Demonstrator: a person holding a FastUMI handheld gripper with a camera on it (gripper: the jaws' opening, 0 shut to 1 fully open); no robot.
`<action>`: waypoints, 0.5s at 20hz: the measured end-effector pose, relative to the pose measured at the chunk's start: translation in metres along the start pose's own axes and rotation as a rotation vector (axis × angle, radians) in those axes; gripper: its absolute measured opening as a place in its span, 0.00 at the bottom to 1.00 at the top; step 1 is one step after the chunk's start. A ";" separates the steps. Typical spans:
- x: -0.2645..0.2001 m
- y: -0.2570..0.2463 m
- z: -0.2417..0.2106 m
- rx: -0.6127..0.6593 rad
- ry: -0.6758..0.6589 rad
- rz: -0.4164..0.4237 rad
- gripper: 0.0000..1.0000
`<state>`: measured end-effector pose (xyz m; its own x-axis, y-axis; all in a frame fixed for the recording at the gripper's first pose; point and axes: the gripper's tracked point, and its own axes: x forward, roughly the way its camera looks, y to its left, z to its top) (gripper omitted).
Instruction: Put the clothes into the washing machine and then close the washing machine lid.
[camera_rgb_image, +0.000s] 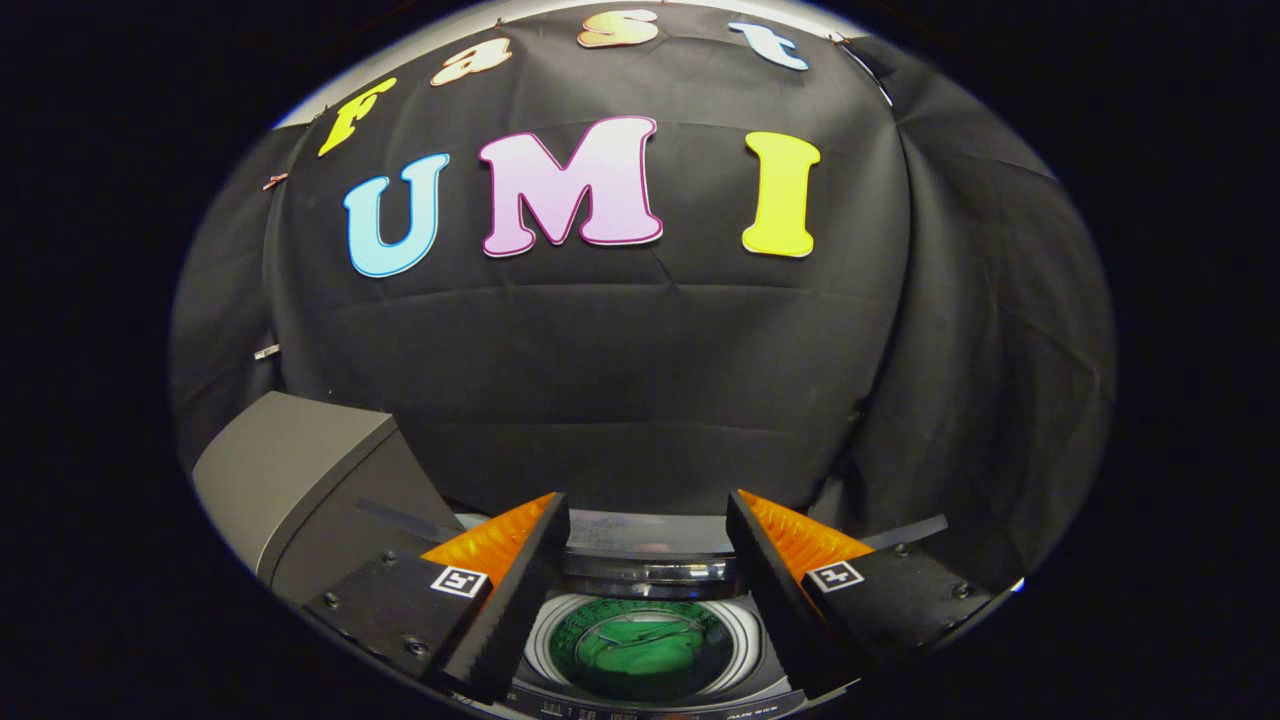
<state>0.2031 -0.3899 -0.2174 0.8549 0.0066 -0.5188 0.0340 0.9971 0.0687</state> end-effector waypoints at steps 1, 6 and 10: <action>-0.002 0.000 -0.003 0.003 0.007 0.006 1.00; -0.014 0.004 -0.025 0.014 0.034 0.047 0.99; -0.024 0.006 -0.078 0.019 0.212 0.047 0.99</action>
<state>0.1421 -0.3786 -0.2708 0.7280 0.0709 -0.6819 0.0079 0.9937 0.1118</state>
